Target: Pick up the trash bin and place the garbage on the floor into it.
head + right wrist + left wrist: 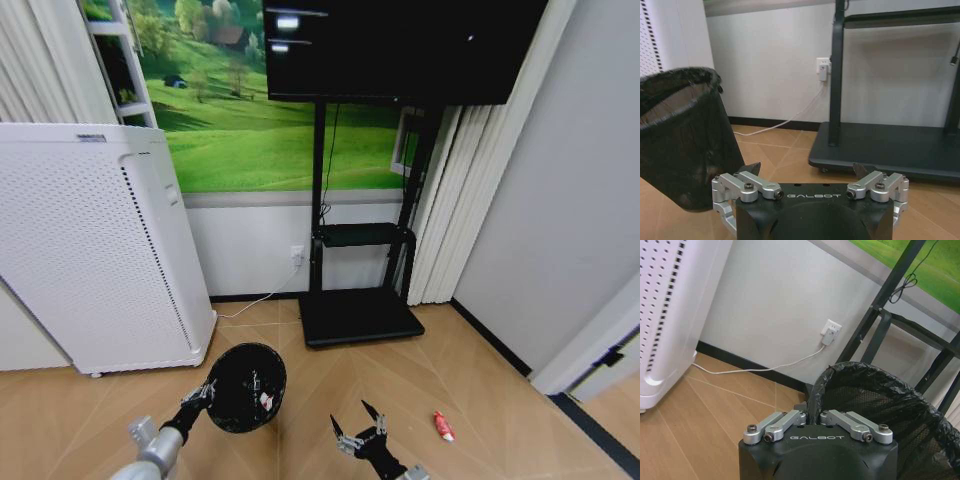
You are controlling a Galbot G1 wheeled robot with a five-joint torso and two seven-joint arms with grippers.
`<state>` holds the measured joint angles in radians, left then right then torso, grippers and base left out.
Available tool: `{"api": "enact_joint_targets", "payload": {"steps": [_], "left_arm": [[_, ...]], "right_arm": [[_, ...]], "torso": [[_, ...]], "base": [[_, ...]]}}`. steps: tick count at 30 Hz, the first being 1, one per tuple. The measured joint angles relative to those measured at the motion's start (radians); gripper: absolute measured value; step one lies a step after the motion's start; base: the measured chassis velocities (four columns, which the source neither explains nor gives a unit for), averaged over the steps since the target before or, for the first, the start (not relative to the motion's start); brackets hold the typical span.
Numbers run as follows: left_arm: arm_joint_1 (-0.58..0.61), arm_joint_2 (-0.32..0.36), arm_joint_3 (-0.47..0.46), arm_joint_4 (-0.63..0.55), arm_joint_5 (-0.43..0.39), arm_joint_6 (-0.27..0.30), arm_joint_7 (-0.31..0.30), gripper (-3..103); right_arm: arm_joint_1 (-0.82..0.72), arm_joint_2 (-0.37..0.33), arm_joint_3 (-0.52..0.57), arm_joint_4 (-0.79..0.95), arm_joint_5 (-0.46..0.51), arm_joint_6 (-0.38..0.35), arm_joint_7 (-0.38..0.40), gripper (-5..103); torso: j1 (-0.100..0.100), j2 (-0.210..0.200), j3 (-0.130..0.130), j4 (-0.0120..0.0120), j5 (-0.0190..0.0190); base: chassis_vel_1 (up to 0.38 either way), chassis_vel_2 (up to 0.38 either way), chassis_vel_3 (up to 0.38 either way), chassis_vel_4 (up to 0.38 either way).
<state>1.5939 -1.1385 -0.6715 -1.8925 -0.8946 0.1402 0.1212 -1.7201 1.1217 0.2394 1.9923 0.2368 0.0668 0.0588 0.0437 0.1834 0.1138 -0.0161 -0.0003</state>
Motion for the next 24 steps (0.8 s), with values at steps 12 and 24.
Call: {"api": "enact_joint_targets", "payload": {"steps": [12,24], "left_arm": [[0.027,-0.008,-0.071,-0.012,-0.03,0.01,0.0,7],[0.062,0.018,-0.267,0.02,-0.097,0.067,-0.085,7]], "right_arm": [[0.123,0.052,0.013,-0.14,0.027,0.05,0.043,100],[0.318,0.085,0.083,-0.473,0.095,-0.158,0.156,100]], "torso": [[0.0,0.0,0.0,-0.0006,0.0005],[0.0,0.0,0.0,0.0003,-0.0002]], "base": [[-0.297,-0.29,0.29,0.284],[0.001,-0.009,-0.002,0.0]]}}
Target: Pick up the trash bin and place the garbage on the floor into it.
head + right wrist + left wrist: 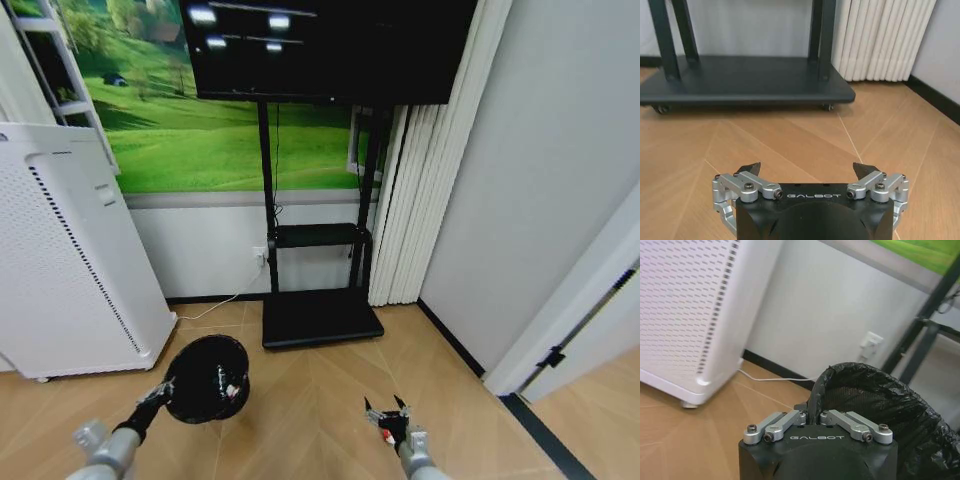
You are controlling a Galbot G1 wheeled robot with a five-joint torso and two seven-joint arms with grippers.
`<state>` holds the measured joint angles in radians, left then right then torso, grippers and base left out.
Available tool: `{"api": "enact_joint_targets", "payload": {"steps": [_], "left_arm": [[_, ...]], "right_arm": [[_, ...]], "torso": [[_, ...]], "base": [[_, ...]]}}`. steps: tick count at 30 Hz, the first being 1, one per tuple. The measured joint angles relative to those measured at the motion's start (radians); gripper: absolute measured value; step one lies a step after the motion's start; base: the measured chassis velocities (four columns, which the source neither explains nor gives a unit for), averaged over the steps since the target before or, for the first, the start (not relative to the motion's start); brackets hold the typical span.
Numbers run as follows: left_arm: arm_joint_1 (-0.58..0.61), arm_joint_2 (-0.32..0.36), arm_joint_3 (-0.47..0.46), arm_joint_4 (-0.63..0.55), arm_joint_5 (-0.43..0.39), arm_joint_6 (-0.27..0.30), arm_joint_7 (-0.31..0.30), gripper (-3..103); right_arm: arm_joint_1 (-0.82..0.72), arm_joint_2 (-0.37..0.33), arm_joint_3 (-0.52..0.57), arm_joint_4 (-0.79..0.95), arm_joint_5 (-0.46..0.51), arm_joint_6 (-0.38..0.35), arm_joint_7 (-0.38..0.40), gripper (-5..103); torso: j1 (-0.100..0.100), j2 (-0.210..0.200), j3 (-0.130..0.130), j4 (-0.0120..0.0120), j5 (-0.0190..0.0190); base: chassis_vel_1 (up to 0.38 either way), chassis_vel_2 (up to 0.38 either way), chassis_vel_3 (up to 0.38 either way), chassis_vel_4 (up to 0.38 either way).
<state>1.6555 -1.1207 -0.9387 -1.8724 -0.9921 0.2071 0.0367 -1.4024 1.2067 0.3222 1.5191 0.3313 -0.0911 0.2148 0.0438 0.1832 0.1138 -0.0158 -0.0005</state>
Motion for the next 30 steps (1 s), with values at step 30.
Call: {"api": "enact_joint_targets", "payload": {"steps": [30], "left_arm": [[0.059,-0.04,-0.091,0.017,-0.007,-0.006,0.06,7]], "right_arm": [[0.29,0.011,-0.113,-0.498,-0.037,-0.062,-0.042,100]], "torso": [[0.0,0.0,0.0,-0.0004,0.0005]], "base": [[0.002,0.001,0.0,-0.001]]}}
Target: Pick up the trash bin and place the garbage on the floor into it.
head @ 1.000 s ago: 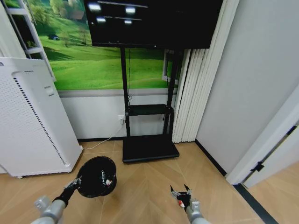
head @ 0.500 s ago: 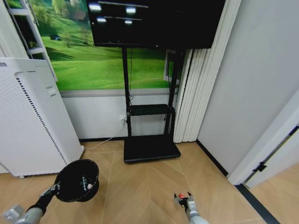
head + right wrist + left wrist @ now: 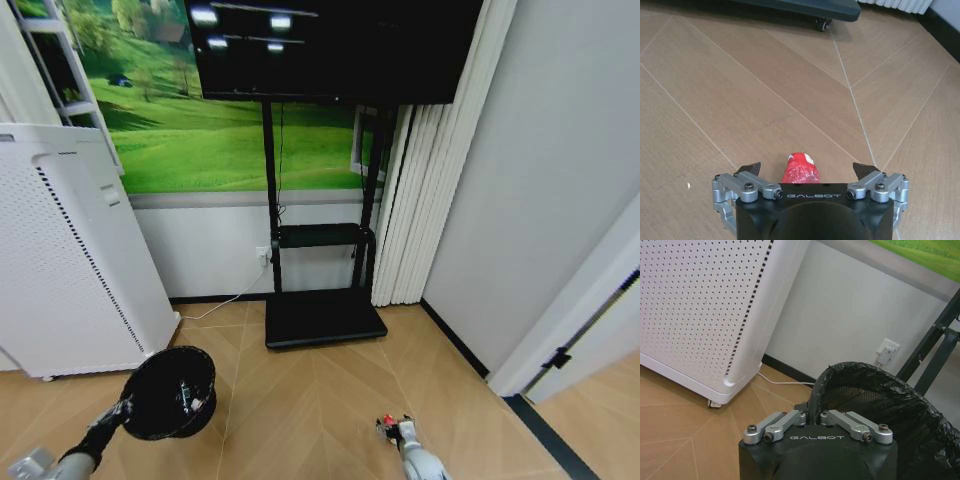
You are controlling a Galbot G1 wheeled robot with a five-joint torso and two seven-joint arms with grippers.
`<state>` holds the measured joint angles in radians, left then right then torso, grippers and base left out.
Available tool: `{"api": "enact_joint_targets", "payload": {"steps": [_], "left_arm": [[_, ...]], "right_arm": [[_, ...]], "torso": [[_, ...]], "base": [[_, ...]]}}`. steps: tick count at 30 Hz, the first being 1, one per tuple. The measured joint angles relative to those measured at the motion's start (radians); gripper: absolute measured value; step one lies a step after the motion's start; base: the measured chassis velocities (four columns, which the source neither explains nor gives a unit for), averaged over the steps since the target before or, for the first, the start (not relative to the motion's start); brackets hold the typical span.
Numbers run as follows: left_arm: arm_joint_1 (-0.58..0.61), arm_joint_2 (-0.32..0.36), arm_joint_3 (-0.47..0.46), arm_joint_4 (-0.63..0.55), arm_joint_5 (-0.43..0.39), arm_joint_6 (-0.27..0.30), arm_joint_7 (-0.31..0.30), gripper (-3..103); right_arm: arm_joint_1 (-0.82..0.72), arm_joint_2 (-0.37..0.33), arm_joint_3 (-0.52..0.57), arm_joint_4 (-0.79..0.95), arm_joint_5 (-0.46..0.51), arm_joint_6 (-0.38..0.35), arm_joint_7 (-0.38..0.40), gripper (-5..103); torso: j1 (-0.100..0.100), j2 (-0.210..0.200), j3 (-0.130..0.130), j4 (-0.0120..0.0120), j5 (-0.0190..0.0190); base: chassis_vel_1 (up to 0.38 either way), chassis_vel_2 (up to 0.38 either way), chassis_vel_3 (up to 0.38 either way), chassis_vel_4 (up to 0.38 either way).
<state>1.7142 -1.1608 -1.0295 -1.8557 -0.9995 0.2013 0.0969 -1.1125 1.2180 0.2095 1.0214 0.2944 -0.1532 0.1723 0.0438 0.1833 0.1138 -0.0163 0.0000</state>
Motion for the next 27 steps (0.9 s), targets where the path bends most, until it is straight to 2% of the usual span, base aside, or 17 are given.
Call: {"api": "enact_joint_targets", "payload": {"steps": [9,14,18,19,20,21,23,24,26,27], "left_arm": [[0.002,0.003,0.0,0.006,0.0,-0.003,0.004,7],[0.004,0.005,0.0,0.007,-0.001,-0.004,0.004,7],[0.004,0.006,0.0,0.011,-0.001,-0.005,0.005,7],[0.004,0.006,0.0,0.011,-0.001,-0.005,0.005,7],[0.003,0.006,0.0,0.011,-0.001,-0.005,0.005,7],[0.003,0.006,0.0,0.011,-0.001,-0.005,0.005,7],[0.0,0.007,0.002,0.012,-0.001,-0.006,0.005,7],[0.0,0.007,0.002,0.012,-0.001,-0.006,0.005,7],[-0.002,0.006,0.003,0.013,-0.001,-0.006,0.005,7],[-0.002,0.006,0.003,0.013,-0.001,-0.006,0.005,7]], "right_arm": [[0.034,0.027,-0.006,-0.085,0.004,-0.005,-0.005,100],[0.044,0.038,-0.005,-0.113,0.045,-0.013,-0.005,103],[0.044,0.039,-0.008,-0.117,0.086,-0.027,-0.003,91],[0.044,0.039,-0.008,-0.117,0.086,-0.027,-0.003,91],[0.042,0.039,-0.01,-0.115,0.097,-0.029,-0.003,86],[0.042,0.039,-0.01,-0.115,0.097,-0.029,-0.003,86],[0.036,0.038,-0.014,-0.104,0.11,-0.031,-0.003,75],[0.036,0.038,-0.014,-0.104,0.11,-0.031,-0.003,75],[0.029,0.036,-0.015,-0.093,0.114,-0.032,-0.003,64],[0.029,0.036,-0.015,-0.093,0.114,-0.032,-0.003,64]], "torso": [[0.0,0.0,0.0,0.0001,0.0],[0.0,0.0,0.0,0.0001,0.0],[0.0,0.0,0.0,0.0,-0.0001],[0.0,0.0,0.0,0.0,-0.0001],[0.0,0.0,0.0,0.0002,-0.0002],[0.0,0.0,0.0,0.0002,-0.0002],[0.0,0.0,0.0,0.0001,-0.0001],[0.0,0.0,0.0,0.0001,-0.0001],[0.0,0.0,0.0,0.0001,-0.0001],[0.0,0.0,0.0,0.0001,-0.0001]], "base": [[0.0,0.0,0.0,0.0],[0.0,0.0,0.0,0.0],[0.0,0.0,0.0,0.0],[0.0,0.0,0.0,0.0],[0.0,0.0,0.0,0.0],[0.0,0.0,0.0,0.0],[0.0,0.0,0.0,0.0],[0.0,0.0,0.0,0.0],[0.0,0.0,0.0,0.0],[0.0,0.0,0.0,0.0]]}}
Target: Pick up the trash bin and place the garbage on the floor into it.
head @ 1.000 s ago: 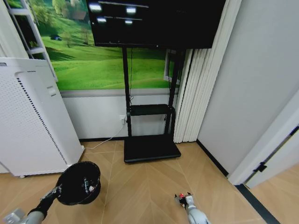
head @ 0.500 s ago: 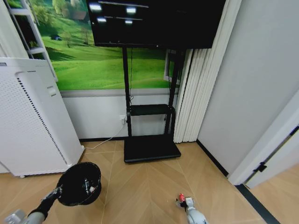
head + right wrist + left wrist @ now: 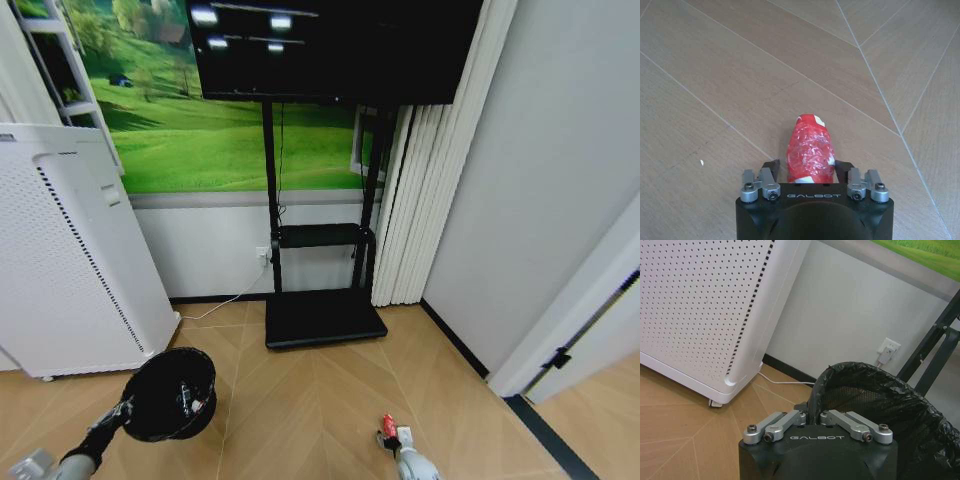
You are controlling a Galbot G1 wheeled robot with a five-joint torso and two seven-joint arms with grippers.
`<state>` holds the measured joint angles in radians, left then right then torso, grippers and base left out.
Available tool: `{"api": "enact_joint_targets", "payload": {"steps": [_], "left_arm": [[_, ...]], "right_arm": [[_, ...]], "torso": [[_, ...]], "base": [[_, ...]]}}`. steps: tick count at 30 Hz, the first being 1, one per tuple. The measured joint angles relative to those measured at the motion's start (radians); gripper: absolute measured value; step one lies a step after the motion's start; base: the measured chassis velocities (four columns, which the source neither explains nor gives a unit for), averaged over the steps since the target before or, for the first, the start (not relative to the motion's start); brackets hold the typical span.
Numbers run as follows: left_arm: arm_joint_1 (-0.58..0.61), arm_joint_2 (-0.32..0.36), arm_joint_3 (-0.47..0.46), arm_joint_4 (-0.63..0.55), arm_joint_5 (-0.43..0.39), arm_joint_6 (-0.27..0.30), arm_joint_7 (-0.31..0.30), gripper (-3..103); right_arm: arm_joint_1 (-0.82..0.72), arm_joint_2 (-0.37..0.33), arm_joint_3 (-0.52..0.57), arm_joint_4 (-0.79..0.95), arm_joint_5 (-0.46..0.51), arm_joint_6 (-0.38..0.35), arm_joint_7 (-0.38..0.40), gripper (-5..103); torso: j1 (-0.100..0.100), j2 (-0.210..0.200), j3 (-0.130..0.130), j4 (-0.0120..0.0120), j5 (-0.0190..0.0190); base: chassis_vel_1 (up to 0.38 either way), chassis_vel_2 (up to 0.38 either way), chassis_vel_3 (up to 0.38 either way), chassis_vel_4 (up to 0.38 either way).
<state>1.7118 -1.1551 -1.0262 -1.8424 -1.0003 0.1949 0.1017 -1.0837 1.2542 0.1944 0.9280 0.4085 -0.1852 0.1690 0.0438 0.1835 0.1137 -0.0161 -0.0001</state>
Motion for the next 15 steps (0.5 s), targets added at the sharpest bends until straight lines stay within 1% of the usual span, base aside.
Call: {"api": "enact_joint_targets", "payload": {"steps": [1,2,4,7,15], "left_arm": [[-0.001,0.0,0.0,0.0,0.0,0.0,0.0,7],[-0.001,0.0,0.0,0.0,0.0,0.0,0.0,7],[-0.001,-0.001,0.0,0.0,0.0,0.0,-0.001,7],[0.0,-0.003,0.0,0.001,0.0,0.0,-0.001,7],[0.001,-0.005,0.001,0.0,-0.001,-0.002,0.0,7]], "right_arm": [[-0.003,-0.001,0.0,0.003,0.001,-0.001,0.0,58],[-0.003,-0.001,0.0,0.003,0.001,-0.001,0.0,58],[-0.006,-0.001,0.005,0.006,-0.005,0.0,0.0,49],[-0.013,-0.001,0.009,0.014,-0.008,0.0,0.002,43],[-0.027,-0.007,0.013,0.052,0.019,-0.011,0.014,43]], "torso": [[0.0,0.0,0.0,0.0,0.0],[0.0,0.0,0.0,0.0,0.0],[0.0,0.0,0.0,0.0,0.0001],[0.0,0.0,0.0,-0.0001,0.0001],[0.0,0.0,0.0,-0.0001,0.0002]], "base": [[0.0,0.0,0.0,0.0],[0.0,0.0,0.0,0.0],[0.0,0.0,0.0,0.0],[0.0,0.0,0.0,0.0],[0.0,0.0,0.0,0.0]]}}
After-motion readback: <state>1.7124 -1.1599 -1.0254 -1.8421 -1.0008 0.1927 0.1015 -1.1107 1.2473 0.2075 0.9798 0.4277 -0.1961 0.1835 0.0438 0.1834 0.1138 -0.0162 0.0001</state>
